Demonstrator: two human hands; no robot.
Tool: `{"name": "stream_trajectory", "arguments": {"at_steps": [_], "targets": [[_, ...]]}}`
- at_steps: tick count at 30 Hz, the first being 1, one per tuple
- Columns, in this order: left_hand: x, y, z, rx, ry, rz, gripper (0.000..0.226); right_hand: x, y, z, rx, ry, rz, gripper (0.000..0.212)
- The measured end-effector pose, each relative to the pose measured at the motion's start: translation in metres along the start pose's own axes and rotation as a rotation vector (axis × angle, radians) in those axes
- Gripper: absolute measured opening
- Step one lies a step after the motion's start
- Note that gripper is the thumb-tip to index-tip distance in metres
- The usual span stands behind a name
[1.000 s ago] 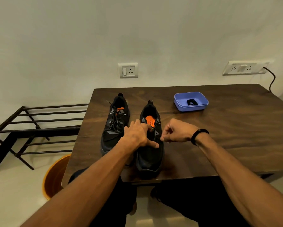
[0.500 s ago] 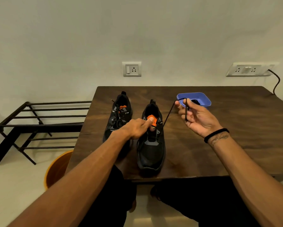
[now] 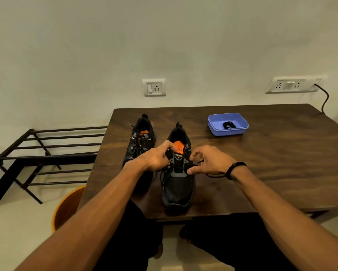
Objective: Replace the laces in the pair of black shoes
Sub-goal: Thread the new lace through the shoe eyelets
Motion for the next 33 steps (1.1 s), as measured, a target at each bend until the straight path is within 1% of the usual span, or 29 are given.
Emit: {"name": "stream_trajectory", "arguments": {"at_steps": [2,5,6,8,10,12,15,19,22,28,32,33], "targets": [[-0.001,0.002,0.001,-0.012,-0.025,-0.003,0.049,0.002,0.004,0.002,-0.020,-0.003,-0.066,0.047],[0.000,0.005,0.001,-0.014,-0.019,-0.015,0.046,0.002,0.009,0.004,-0.094,-0.022,-0.052,0.020],[-0.001,0.006,0.000,-0.013,-0.023,-0.011,0.042,0.001,0.009,0.005,-0.106,-0.006,-0.047,0.017],[-0.003,0.008,-0.001,-0.010,-0.065,-0.015,0.030,-0.004,0.002,0.004,-0.092,0.021,-0.012,0.021],[-0.006,0.011,0.000,-0.007,-0.106,-0.014,0.020,-0.011,-0.007,0.001,-0.051,0.049,0.126,0.022],[-0.006,0.013,0.002,-0.019,-0.094,0.011,0.016,-0.018,-0.019,-0.003,0.005,0.025,0.264,0.019],[-0.003,0.013,0.007,-0.034,-0.051,0.066,0.016,-0.032,-0.036,-0.008,0.102,-0.130,0.349,0.028],[-0.003,0.015,0.012,-0.038,-0.032,0.109,0.017,-0.045,-0.061,-0.009,0.235,-0.382,0.540,0.031],[-0.003,0.017,0.012,-0.036,-0.016,0.139,0.019,-0.048,-0.074,-0.013,0.303,-0.510,0.586,0.034],[-0.002,0.017,0.007,-0.030,0.036,0.143,0.031,-0.053,-0.106,-0.019,0.409,-0.755,0.767,0.024],[0.001,0.008,0.006,-0.022,0.030,0.150,0.038,-0.057,-0.129,-0.010,0.396,-0.905,0.835,0.020],[0.001,0.007,0.007,-0.024,0.020,0.159,0.038,-0.059,-0.120,-0.015,0.396,-0.932,0.822,0.018]]}}
Point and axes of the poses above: each hand's wrist, its own z-axis towards the middle knuckle, its own x-axis out of the palm, y = z × x, the point moved 5 cm from there along z, towards the middle knuckle, and after that the axes turned 7 degrees about y, right-handed, at the moved point
